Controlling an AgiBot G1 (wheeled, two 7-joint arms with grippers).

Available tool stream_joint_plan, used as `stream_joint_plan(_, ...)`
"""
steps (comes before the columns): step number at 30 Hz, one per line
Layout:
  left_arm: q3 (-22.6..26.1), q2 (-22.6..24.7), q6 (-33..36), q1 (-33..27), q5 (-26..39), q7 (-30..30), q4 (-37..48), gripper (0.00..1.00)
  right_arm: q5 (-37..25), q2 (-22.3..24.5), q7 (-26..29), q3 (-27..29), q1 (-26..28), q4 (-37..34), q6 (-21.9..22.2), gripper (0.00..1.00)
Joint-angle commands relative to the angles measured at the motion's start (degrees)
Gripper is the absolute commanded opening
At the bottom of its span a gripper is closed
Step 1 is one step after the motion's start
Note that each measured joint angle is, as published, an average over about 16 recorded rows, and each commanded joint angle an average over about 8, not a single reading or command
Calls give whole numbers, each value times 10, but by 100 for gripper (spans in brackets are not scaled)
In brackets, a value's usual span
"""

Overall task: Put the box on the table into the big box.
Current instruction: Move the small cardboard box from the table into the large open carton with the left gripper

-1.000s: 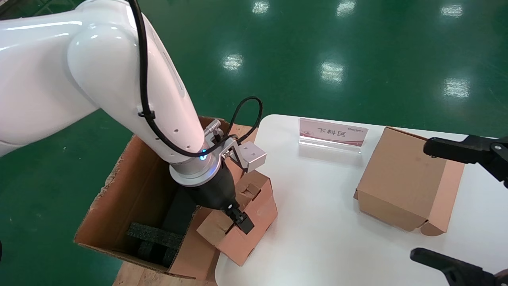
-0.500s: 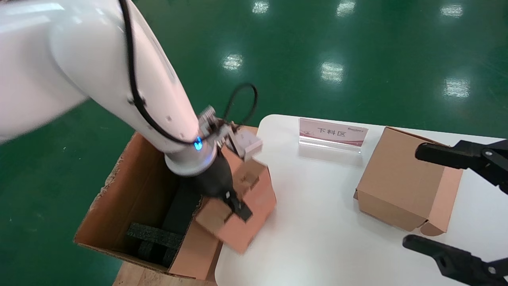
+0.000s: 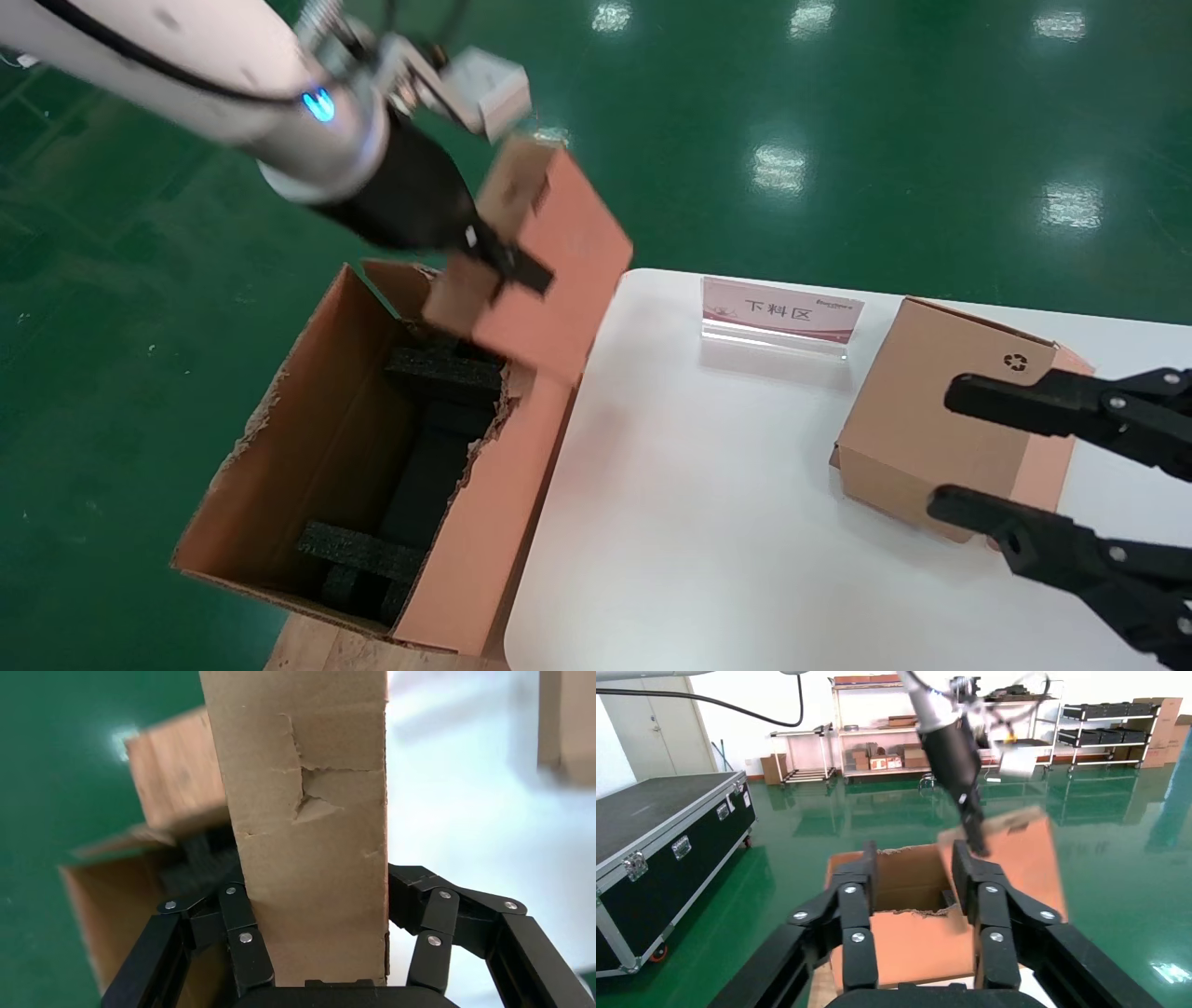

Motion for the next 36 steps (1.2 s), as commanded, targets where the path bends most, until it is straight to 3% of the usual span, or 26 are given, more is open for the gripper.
stream_joint_plan(1, -20, -11, -1, -10, 11, 6, 0, 0, 0, 0, 0, 0, 0, 0, 0, 100)
stream_joint_plan(8, -77, -37, 13, -50, 50, 14, -5, 0, 0, 0, 0, 0, 0, 0, 0, 100)
stream_joint_plan(14, -66, -42, 24, -82, 77, 11, -8, 0, 0, 0, 0, 0, 0, 0, 0, 100)
stream_joint_plan(26, 31, -33, 90, -109, 74, 3, -9, 0, 0, 0, 0, 0, 0, 0, 0, 100)
stream_joint_plan(36, 144, -53, 119, -107, 13, -28, -2, 0, 0, 0, 0, 0, 0, 0, 0, 100)
